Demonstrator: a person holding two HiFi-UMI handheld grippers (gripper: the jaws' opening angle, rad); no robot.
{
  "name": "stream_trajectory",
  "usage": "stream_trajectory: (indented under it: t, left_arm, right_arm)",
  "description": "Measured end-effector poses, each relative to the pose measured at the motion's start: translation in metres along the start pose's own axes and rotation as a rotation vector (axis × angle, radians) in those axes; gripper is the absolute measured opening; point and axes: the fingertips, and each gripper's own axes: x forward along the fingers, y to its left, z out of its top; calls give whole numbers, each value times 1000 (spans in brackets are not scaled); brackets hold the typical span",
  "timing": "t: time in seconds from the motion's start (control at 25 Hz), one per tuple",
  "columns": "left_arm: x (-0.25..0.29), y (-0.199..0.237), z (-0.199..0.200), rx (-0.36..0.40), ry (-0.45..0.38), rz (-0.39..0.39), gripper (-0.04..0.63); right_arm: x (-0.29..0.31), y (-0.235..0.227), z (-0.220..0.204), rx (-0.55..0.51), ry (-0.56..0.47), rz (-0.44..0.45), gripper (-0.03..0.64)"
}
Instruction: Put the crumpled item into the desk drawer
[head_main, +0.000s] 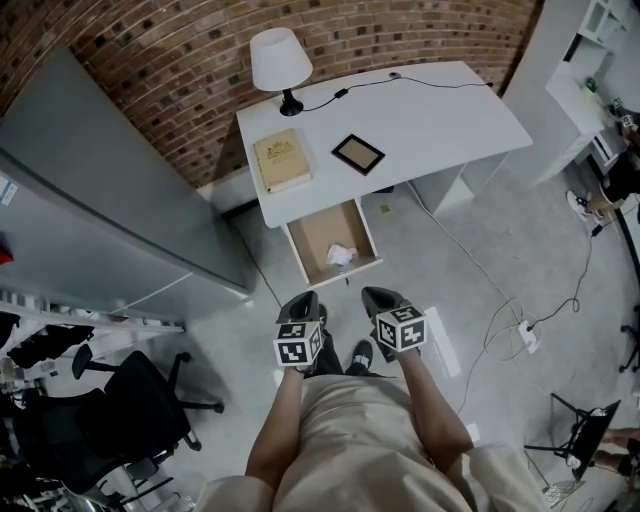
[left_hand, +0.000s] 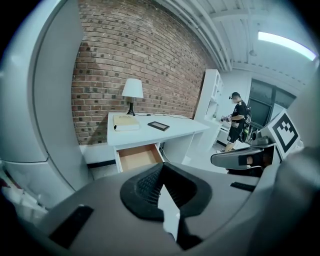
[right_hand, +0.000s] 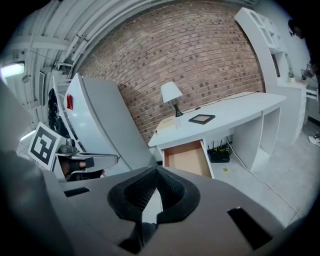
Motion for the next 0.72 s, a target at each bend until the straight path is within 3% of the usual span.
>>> stream_trajectory:
  t: [0.72]
  left_arm:
    - [15, -2, 1, -10, 34, 3, 15]
  right_arm:
    - [4, -8, -10, 15, 63, 14, 26]
